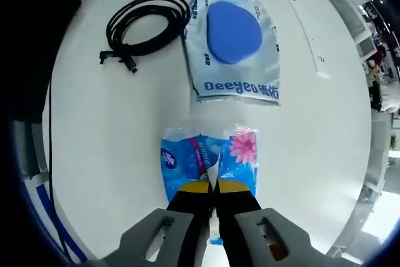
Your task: Arrange the tabletop items into an orderly group along one side of the table until the central work area is clear of visible clutter.
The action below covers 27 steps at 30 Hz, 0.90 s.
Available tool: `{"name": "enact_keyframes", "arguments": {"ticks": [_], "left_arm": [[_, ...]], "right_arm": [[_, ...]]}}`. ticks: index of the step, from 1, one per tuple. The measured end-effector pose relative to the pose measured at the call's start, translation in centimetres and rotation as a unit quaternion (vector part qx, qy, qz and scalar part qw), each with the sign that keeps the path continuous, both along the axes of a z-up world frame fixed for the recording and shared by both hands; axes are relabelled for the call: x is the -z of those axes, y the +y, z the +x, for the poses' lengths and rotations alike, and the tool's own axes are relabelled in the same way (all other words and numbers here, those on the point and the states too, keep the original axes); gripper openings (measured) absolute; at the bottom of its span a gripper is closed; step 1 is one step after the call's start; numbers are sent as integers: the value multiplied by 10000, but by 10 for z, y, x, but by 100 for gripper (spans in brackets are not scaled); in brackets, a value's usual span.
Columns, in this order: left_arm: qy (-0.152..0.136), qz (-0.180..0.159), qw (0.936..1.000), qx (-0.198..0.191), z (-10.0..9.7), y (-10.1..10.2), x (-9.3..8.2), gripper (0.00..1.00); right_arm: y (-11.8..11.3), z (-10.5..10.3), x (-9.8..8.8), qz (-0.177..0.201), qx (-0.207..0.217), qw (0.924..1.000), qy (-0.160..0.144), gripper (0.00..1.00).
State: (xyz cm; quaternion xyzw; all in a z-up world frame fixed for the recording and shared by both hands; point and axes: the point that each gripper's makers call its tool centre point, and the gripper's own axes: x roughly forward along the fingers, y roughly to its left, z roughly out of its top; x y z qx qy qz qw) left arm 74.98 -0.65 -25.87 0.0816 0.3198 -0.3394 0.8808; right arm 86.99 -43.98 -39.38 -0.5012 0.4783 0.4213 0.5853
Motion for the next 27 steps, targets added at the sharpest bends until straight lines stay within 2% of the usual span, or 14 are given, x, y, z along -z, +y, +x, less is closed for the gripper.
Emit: {"name": "enact_keyframes", "arguments": {"ticks": [6, 9, 12, 18, 20, 25, 27], "left_arm": [[-6, -22, 10000, 4, 0, -6, -2, 87], [-4, -22, 10000, 14, 0, -8, -3, 87], [-2, -15, 10000, 32, -1, -10, -3, 87], [-3, -15, 10000, 73, -1, -13, -3, 87], [10, -22, 10000, 93, -1, -13, -1, 87], [26, -23, 9998, 172, 0, -16, 1, 87], [30, -52, 9998, 189, 1, -19, 1, 87]], "right_arm": [[2, 0, 2, 95, 164, 9998, -43, 1], [2, 0, 1, 150, 222, 9996, -82, 8], [3, -1, -1, 114, 77, 9998, -134, 12], [3, -2, -11, 125, 183, 9991, -361, 25], [5, -2, -16, 258, 348, 9978, -501, 28], [6, -12, -27, 355, 546, 9961, -590, 39], [5, -13, -30, 488, 817, 9930, -694, 41]]}}
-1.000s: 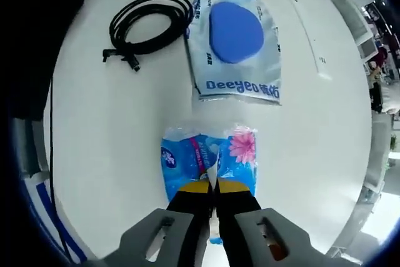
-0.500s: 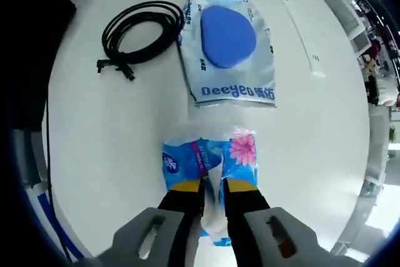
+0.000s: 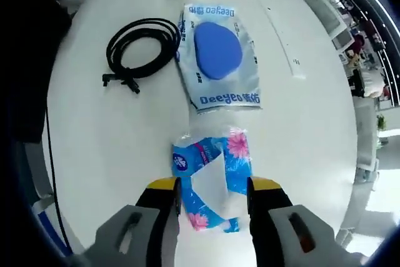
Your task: Arrange the tabletop items into an orderly group along one side of the table until the central work area is clear of visible clutter.
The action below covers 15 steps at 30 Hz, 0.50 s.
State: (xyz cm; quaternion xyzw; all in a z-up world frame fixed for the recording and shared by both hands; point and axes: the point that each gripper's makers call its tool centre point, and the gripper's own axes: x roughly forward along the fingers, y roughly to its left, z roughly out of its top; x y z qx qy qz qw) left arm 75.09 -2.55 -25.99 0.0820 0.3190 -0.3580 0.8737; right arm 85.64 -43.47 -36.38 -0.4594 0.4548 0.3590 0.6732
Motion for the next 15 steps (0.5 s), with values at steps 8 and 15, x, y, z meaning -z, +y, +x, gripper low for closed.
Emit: {"name": "enact_keyframes", "arguments": {"ticks": [8, 15], "left_arm": [[10, -65, 10000, 25, 3, -9, 1, 88], [14, -89, 9999, -46, 7, -13, 4, 88]], "right_arm": [[12, -15, -15, 813, 907, 9919, -352, 55], [17, -27, -26, 1537, 1750, 9702, -669, 65]]}}
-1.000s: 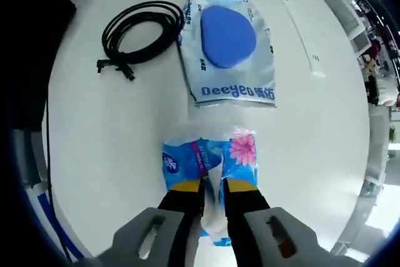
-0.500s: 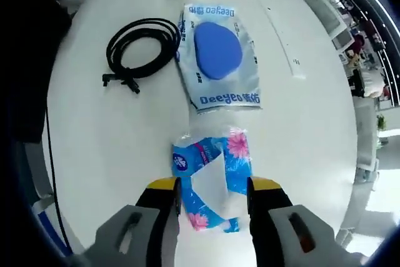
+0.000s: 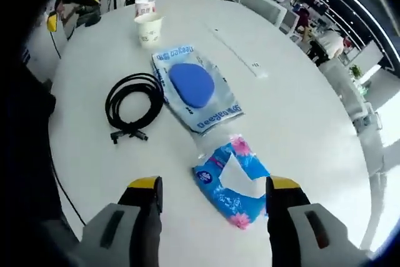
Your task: Arrange the tabletop items into an orderly group along one side of the table until the central work area is clear of visible clutter.
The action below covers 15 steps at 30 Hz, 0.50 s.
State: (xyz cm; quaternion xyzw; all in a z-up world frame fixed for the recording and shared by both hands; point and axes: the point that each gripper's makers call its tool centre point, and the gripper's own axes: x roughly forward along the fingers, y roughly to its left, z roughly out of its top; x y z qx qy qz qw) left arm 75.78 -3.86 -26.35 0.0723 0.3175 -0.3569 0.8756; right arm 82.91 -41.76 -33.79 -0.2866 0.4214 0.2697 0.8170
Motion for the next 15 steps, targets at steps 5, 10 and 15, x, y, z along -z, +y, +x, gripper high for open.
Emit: {"name": "enact_keyframes", "arguments": {"ticks": [5, 10, 15], "left_arm": [[11, -49, 10000, -59, 4, -4, 2, 89], [22, -61, 9999, -135, 9, -8, 2, 89], [34, -40, 9998, -192, 12, -9, 4, 90]], "right_arm": [[6, -13, -4, 528, 492, 9973, -152, 69], [12, -26, -7, 1002, 1045, 9893, -176, 75], [17, -39, -11, 1432, 1608, 9763, -224, 81]]}}
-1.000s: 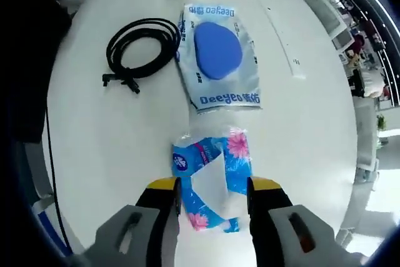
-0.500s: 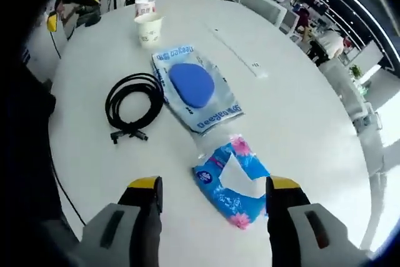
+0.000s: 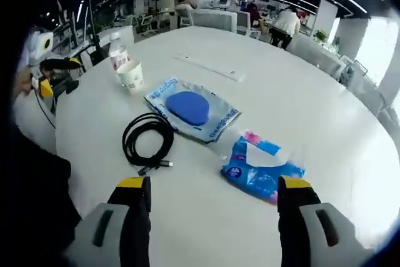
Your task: Arrange the tabletop items into an orderly group along one side of the table until the central work area is clear of visible clutter.
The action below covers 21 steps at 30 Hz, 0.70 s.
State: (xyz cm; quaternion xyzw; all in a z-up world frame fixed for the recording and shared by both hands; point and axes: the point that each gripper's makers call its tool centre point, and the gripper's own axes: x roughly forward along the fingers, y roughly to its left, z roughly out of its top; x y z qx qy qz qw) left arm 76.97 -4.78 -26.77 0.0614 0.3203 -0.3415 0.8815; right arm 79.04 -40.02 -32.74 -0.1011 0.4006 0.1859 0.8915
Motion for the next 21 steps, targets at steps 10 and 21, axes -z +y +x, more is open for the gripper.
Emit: {"name": "enact_keyframes", "arguments": {"ticks": [10, 21], "left_arm": [[18, -50, 9999, -160, 2, 0, 1, 91], [-4, 24, 9999, -110, -1, -4, 1, 97]], "right_arm": [[6, -23, -6, 443, 485, 9977, -170, 92], [25, -44, -14, 473, 440, 9974, -307, 100]]}}
